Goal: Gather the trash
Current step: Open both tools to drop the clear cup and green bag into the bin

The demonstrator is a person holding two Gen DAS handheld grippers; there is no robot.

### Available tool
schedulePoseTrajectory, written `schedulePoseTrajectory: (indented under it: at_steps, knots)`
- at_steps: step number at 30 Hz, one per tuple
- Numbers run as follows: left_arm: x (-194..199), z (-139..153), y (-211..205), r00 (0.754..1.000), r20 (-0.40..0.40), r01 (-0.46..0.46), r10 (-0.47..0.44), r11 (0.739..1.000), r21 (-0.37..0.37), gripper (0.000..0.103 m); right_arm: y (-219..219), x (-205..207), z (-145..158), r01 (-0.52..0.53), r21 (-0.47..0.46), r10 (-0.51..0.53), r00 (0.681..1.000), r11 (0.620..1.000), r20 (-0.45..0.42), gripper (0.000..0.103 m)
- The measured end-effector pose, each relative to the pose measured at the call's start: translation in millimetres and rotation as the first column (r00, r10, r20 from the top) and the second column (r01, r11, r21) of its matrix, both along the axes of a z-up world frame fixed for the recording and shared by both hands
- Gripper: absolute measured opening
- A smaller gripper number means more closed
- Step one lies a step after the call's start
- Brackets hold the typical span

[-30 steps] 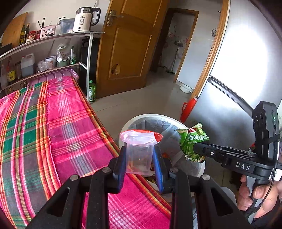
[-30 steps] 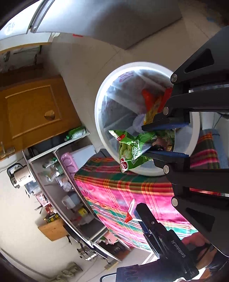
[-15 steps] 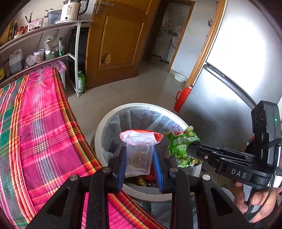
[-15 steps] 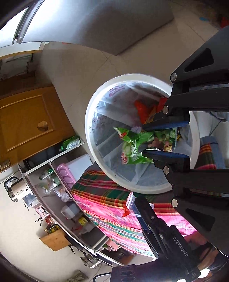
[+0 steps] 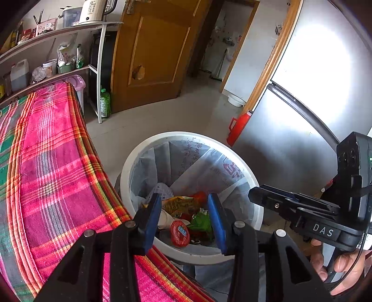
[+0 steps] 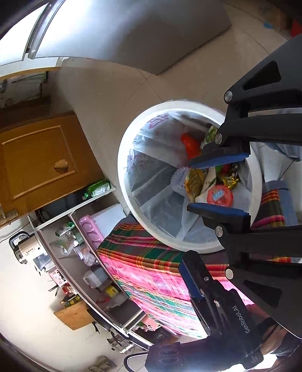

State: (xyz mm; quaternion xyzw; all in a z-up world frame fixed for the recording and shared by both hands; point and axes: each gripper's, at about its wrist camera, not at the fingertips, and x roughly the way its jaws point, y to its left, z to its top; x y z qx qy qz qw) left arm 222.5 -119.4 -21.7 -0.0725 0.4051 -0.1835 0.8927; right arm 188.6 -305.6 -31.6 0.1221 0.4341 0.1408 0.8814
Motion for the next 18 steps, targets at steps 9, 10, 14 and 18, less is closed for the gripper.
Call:
schedulePoseTrajectory:
  at_steps: [9,10,14,18]
  knots:
    - [-23.9,27.9,12.6,0.997,0.08,-0.019,0.02,1.0,-0.017,0.043,15.3,-24.6,30.5,0.002,-0.037,0.002,0.996,0.999,0.091,0.033]
    - [-27.7,31.2,14.6,0.996,0.09,-0.021,0.023,1.0,-0.018,0.043,17.2,-28.0,33.7,0.003,-0.041,0.002,0.995,0.999,0.101,0.033]
    - [-43.0,42.9,22.7,0.992,0.123,-0.032,0.034,0.999,-0.022,0.043,27.8,-44.8,46.4,-0.004,-0.062,0.013,0.99,0.998,0.142,0.034]
    - [-59.4,52.8,31.8,0.987,0.153,-0.044,0.047,0.999,-0.023,0.043,37.8,-62.4,55.3,-0.016,-0.079,0.029,0.984,0.997,0.176,0.037]
